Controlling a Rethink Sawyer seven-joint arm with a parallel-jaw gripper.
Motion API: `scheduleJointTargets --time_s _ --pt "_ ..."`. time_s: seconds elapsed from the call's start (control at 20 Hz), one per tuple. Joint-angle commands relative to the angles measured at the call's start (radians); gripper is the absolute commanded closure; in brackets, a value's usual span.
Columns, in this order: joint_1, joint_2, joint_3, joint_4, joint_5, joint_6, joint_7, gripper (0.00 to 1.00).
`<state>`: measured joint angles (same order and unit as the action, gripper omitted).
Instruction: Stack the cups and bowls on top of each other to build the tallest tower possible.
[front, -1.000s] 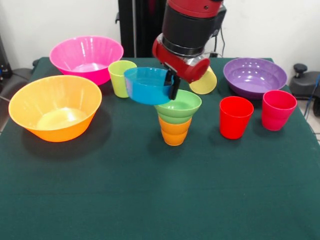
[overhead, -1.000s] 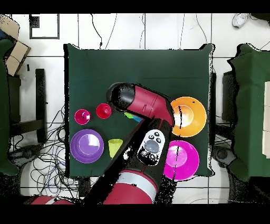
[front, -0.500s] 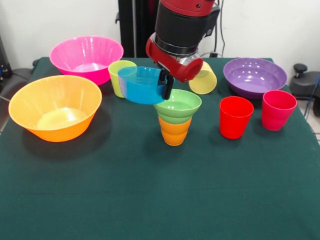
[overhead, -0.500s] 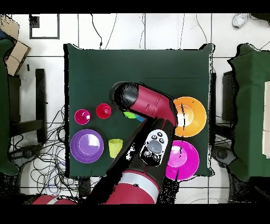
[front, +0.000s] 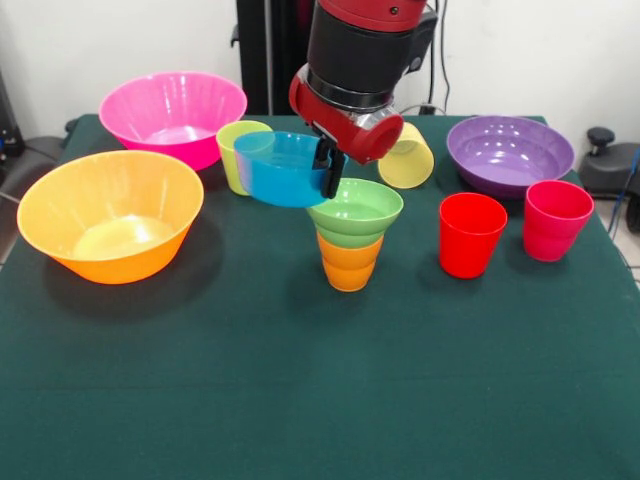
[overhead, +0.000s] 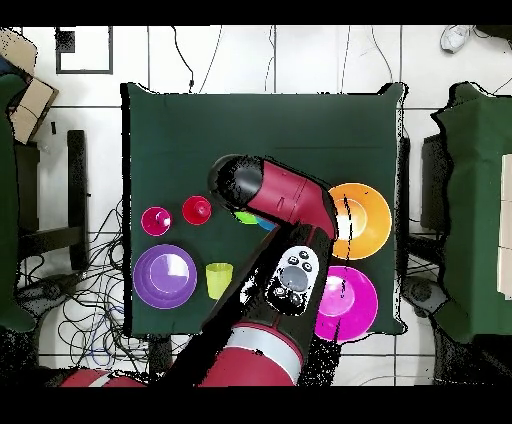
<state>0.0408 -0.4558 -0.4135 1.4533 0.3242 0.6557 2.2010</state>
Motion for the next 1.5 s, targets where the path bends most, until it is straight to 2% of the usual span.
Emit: scheduleJointTargets --time_s 0.05,1.5 --pt "0.003 0.004 0.066 -0.002 0.02 0.07 0.182 1.0" --pt "0.034 0.001 0.051 0.008 0.038 0.071 0.221 1.0"
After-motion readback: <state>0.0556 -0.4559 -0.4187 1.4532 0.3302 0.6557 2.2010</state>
